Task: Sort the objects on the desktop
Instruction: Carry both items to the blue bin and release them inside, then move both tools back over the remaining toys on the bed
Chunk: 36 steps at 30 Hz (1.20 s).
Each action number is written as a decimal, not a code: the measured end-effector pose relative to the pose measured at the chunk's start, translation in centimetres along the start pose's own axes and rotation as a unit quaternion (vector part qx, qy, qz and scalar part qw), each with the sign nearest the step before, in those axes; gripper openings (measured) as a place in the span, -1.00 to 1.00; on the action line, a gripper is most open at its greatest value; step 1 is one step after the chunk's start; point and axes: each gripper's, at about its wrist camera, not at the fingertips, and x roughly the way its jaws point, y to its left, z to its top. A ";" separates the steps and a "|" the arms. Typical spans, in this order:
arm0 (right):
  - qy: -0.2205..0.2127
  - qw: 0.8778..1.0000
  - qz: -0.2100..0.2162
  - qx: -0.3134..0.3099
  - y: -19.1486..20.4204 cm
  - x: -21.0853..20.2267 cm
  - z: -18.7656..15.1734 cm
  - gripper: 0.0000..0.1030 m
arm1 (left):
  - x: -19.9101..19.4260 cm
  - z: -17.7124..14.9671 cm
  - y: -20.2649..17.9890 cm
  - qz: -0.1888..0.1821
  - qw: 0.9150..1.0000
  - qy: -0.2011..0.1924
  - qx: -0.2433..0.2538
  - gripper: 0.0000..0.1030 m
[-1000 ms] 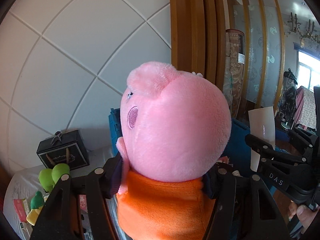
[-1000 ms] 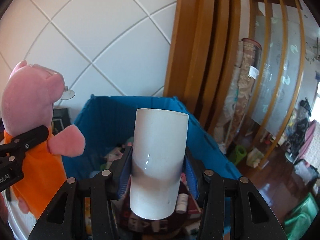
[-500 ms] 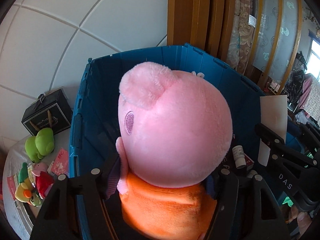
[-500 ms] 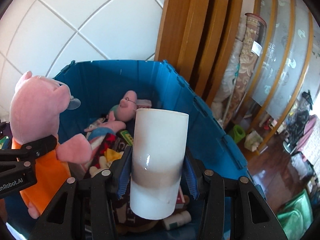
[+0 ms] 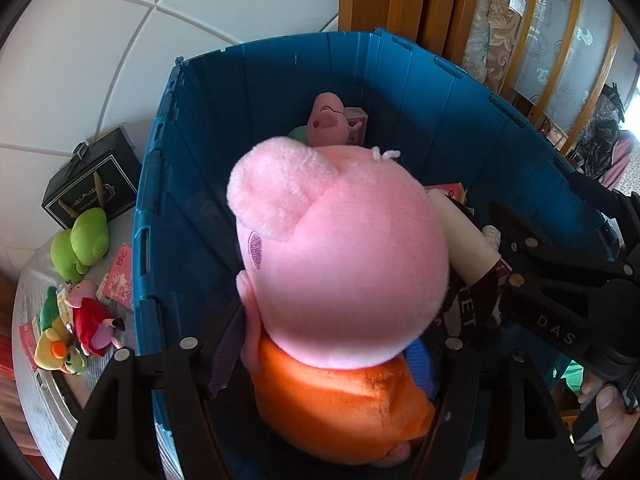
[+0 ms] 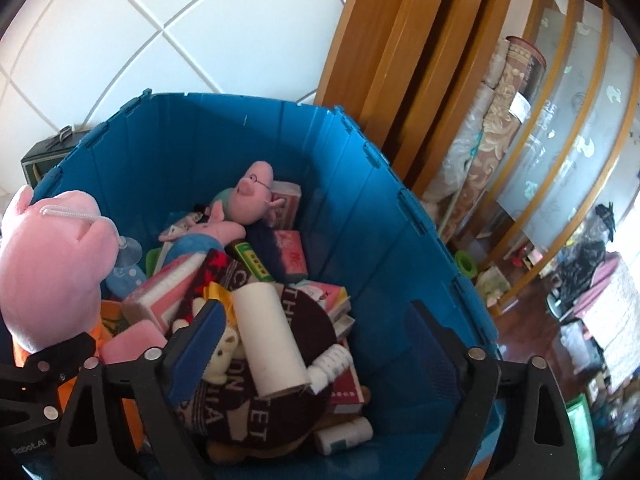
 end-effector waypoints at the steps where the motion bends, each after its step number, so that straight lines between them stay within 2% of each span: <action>1: 0.009 1.000 -0.010 0.011 -0.1 0.1 -0.2 0.99 | -0.2 -0.1 0.0 -0.007 1.000 0.002 0.002 0.34; 3: 0.018 1.000 -0.008 0.014 -0.3 0.1 -0.6 0.99 | -1.3 -0.4 -0.2 -0.012 1.000 -0.013 0.009 0.34; 4: 0.022 0.999 -0.019 0.030 -0.6 0.0 -0.7 0.99 | -2.1 -0.5 -0.3 -0.008 0.999 -0.029 0.012 0.34; 7: 0.025 0.999 -0.011 0.036 -1.0 -0.3 -1.2 1.00 | -4.1 -0.6 -0.6 0.015 0.997 -0.072 0.024 0.34; 16: 0.035 0.999 -0.004 0.029 -0.6 -1.8 -2.4 1.00 | -5.7 -3.5 1.4 -0.016 0.997 -0.073 0.000 0.34; 26: 0.059 0.998 0.002 0.020 1.7 -2.8 -3.7 1.00 | -8.6 -6.8 4.0 -0.012 0.992 -0.121 -0.013 0.34; 31: 0.037 0.999 0.007 0.011 4.0 -5.2 -3.0 1.00 | -9.6 -8.2 6.7 -0.033 0.991 -0.128 -0.037 0.34; 36: -0.020 0.999 0.031 0.010 7.7 -9.1 -1.8 1.00 | -10.9 -10.1 11.1 -0.037 0.985 -0.150 -0.079 0.34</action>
